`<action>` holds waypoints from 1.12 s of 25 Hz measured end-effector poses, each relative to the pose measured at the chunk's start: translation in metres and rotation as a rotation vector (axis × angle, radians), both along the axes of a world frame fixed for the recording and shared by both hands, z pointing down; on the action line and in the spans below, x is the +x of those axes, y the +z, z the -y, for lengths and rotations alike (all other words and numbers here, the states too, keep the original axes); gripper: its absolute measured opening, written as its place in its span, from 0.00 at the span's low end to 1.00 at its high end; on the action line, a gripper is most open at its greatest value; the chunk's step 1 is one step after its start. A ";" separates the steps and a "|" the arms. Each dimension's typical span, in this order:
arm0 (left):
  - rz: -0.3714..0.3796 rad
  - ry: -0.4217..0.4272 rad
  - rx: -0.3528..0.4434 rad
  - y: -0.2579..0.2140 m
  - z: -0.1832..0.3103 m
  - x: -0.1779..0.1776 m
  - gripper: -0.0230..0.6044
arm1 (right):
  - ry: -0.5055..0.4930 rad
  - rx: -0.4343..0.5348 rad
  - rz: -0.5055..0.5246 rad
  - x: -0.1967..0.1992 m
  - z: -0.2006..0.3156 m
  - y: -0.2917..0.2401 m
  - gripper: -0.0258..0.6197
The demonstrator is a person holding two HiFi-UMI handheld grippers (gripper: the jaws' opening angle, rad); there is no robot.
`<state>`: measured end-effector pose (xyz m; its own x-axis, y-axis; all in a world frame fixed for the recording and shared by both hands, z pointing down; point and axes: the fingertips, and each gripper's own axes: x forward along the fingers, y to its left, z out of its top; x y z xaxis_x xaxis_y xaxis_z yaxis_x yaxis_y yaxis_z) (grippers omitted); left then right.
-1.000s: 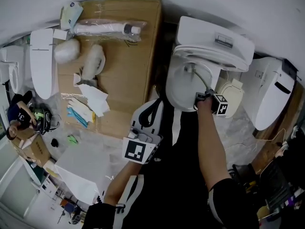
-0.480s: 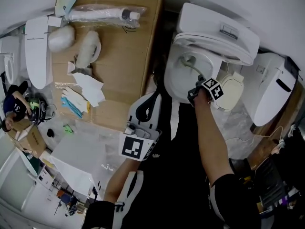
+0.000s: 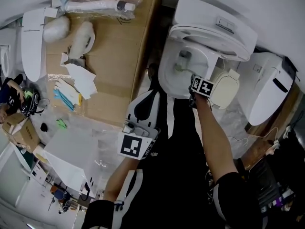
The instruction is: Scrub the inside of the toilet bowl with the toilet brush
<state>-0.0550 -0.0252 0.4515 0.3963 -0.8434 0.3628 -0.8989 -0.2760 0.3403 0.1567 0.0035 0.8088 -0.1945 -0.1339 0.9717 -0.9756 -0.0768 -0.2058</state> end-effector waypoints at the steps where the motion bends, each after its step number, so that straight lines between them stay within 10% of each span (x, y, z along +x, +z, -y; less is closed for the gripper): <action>1: -0.001 -0.003 -0.001 0.000 -0.002 0.002 0.05 | -0.087 -0.002 -0.013 -0.001 -0.004 0.000 0.23; 28: -0.022 -0.098 -0.014 0.009 -0.023 0.010 0.05 | -1.704 0.258 -0.270 0.001 0.011 -0.007 0.23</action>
<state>-0.0447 -0.0019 0.4609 0.3201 -0.8734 0.3671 -0.9136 -0.1820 0.3635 0.1577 -0.0072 0.8015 -0.1198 -0.1127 0.9864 0.0708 0.9900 0.1218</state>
